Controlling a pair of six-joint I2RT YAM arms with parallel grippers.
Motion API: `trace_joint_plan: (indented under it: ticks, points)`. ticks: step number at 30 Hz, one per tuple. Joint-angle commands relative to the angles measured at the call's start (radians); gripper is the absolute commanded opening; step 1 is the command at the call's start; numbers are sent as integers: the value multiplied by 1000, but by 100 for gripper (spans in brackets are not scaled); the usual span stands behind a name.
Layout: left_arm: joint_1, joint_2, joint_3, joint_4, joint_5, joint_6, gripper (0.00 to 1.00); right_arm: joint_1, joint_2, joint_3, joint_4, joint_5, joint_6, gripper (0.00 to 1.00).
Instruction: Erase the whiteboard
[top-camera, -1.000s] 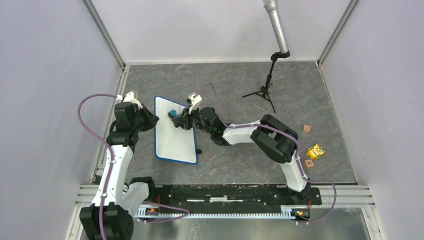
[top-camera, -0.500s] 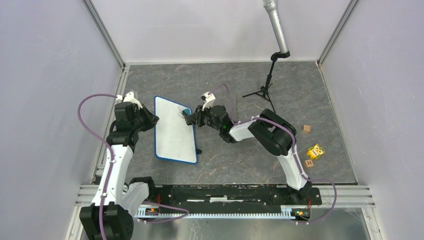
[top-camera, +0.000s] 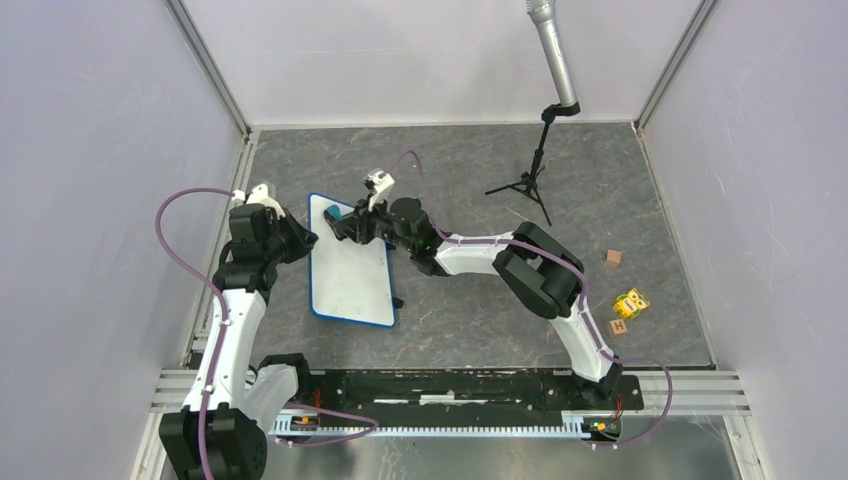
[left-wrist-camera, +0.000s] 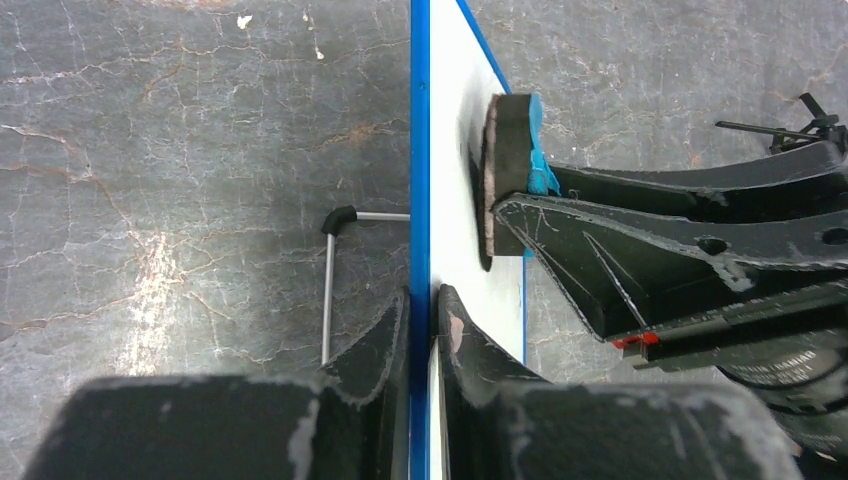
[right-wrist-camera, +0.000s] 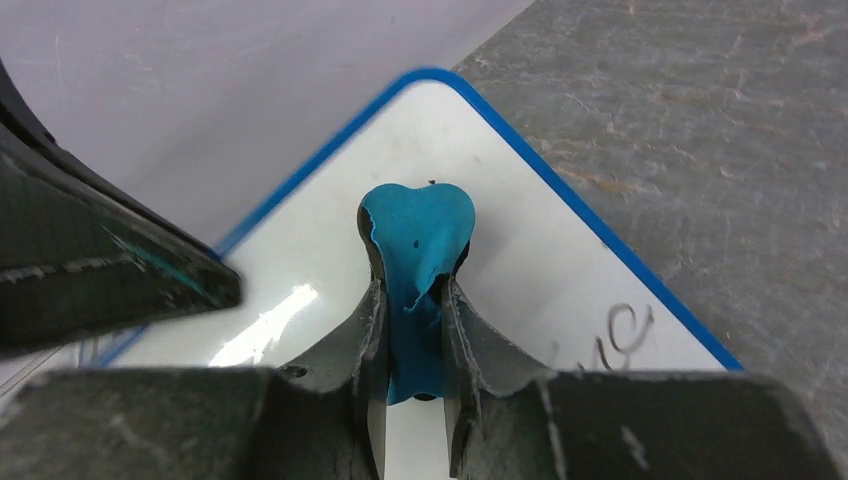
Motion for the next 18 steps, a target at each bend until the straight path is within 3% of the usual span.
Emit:
trace_joint_plan:
  ticks: [1,4,11,18]
  points:
    - [-17,9,-4,-56,87,10,2,-60,76,-209,58,-41,105,5]
    - [-17,6,-4,-56,88,10,2,-103,75,-296,143,-40,155,5]
    - [-19,1,-5,-56,86,8,2,-40,35,-131,55,-87,97,5]
    - [-18,-5,-7,-56,75,10,2,-53,118,79,-67,-101,73,5]
